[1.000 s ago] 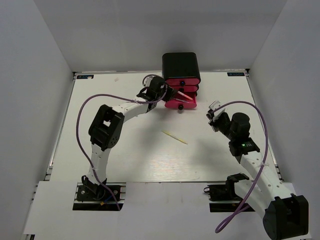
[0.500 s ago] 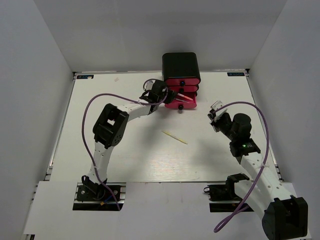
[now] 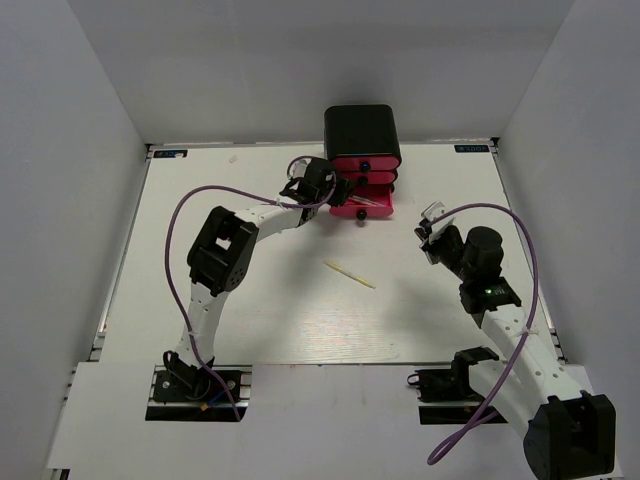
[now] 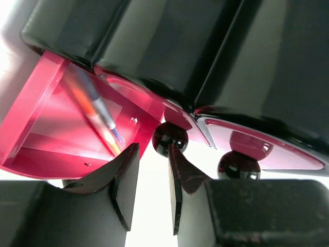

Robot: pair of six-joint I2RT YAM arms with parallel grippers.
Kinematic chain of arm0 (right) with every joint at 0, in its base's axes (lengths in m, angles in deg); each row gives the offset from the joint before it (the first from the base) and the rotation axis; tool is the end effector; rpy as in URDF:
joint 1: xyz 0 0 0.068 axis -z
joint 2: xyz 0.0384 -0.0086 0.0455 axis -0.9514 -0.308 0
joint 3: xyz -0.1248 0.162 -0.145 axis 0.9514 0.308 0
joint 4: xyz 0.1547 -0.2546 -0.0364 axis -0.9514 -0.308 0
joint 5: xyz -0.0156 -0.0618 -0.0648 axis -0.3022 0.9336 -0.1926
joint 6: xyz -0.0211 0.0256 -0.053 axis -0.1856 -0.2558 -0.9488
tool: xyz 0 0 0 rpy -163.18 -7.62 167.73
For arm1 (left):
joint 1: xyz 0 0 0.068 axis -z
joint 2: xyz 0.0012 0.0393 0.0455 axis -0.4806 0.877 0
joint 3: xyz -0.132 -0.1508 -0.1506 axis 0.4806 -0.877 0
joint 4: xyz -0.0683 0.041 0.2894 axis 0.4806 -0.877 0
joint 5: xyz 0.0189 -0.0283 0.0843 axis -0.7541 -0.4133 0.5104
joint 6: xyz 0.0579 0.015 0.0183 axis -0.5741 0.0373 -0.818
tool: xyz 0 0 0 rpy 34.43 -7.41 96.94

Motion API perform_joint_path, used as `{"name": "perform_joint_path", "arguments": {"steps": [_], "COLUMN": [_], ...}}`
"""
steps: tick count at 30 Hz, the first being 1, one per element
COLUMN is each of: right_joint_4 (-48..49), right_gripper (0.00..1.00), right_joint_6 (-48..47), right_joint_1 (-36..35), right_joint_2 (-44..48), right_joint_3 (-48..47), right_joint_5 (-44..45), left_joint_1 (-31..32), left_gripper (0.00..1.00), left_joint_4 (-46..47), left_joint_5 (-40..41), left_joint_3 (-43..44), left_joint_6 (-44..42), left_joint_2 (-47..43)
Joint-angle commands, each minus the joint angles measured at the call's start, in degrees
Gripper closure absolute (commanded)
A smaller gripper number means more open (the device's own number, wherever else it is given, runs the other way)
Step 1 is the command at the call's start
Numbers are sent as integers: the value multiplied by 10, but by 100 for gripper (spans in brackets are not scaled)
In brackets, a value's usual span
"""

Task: Sort the stationery into containers
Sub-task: Place the pen in the drawer, then pick up the pen from the center of the board.

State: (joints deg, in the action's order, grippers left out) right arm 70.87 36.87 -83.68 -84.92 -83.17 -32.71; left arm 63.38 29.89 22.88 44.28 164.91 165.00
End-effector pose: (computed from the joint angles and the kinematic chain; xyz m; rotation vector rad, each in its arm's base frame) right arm 0.2564 0.0676 0.2270 -0.7634 1.5568 0.0941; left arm 0.4429 -0.3012 0.1308 -1.1353 2.0688 -1.1192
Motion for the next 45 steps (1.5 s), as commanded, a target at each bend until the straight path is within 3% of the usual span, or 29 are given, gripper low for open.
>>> {"name": "perform_joint_path", "arguments": {"steps": [1,7,11,13,16,20,21,23,26,31,35,40,45], "right_joint_4": [30,26,-5,-31,-100,-188,-235,-257,-258,-248,-216,-186,-178], "right_gripper": [97,93,66,51,43,41,41,37,36,31,31,33,42], "right_joint_6": [4,-10,-43,-83,-142,-233,-258,-287,-301,-251,-208,-170,-156], "right_joint_1": [4,4,3,4,2,-6,-13,-22,-53,-108,-151,-190,-218], "right_joint_2": [6,5,-14,-34,-89,-206,-226,-289,-333,-409,-433,-470,-485], "right_joint_3": [6,4,-7,-20,-49,-116,-129,-169,-184,-232,-240,-251,-253], "right_joint_5": [-11,-30,-99,-194,-339,-398,-398,-375,-319,-249,-185,-96,-63], "left_joint_1": [0,0,0,0,0,0,0,0,0,0,0,0,0], "left_gripper": [60,60,60,60,60,59,57,53,46,16,2,1,1], "left_joint_4": [-7,4,10,27,28,-8,-21,-66,-90,-82,-90,-167,-203], "left_joint_5": [-10,-29,-54,-84,-99,-99,-99,-82,-63,-27,11,49,62], "left_joint_3": [23,23,23,1,-48,-126,-157,-188,-281,-493,-549,-567,-578], "left_joint_6": [-7,-20,-54,-85,-151,-267,-287,-352,-378,-338,-327,-327,-327], "left_joint_2": [-1,-14,-50,-69,-130,-235,-258,-328,-404,-590,-689,-744,-770]}}
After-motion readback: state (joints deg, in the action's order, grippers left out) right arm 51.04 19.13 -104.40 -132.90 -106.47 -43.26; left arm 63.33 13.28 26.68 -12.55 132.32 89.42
